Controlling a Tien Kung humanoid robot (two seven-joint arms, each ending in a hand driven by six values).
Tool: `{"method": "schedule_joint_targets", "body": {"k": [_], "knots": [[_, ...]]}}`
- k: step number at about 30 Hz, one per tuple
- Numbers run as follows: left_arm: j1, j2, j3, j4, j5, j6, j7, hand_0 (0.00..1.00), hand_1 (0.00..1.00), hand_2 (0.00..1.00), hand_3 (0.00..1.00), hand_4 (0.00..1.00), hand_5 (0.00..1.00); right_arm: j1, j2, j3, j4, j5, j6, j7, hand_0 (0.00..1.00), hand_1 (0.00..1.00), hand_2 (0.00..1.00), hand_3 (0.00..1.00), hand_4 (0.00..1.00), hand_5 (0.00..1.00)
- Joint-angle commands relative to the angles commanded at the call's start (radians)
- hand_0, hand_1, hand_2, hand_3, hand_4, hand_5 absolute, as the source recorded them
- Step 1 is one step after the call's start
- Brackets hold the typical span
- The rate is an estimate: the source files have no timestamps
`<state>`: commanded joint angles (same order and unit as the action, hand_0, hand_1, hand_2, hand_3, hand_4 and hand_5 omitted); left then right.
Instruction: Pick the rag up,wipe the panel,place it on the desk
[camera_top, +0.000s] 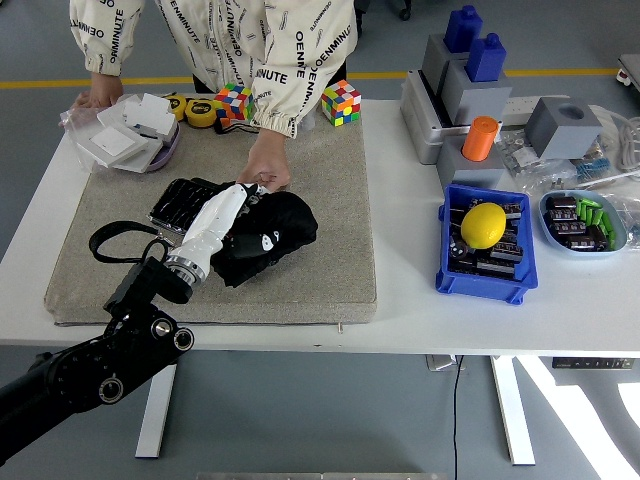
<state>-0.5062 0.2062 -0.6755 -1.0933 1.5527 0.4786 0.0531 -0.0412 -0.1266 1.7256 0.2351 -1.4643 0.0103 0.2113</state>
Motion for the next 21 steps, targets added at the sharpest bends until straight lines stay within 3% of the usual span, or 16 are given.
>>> {"method": "schedule_joint_targets", "body": {"k": [21], "knots": [[-0.029,-0.024,-0.234,0.29,0.009,0.025,-0.063,0.18,0.195,0.226,0.557,0.614,0.002,0.0,0.001,0.002,0.0,0.002,0.0,0.0,0.537,0.552,0.489,0.522,0.884,0.344]]}}
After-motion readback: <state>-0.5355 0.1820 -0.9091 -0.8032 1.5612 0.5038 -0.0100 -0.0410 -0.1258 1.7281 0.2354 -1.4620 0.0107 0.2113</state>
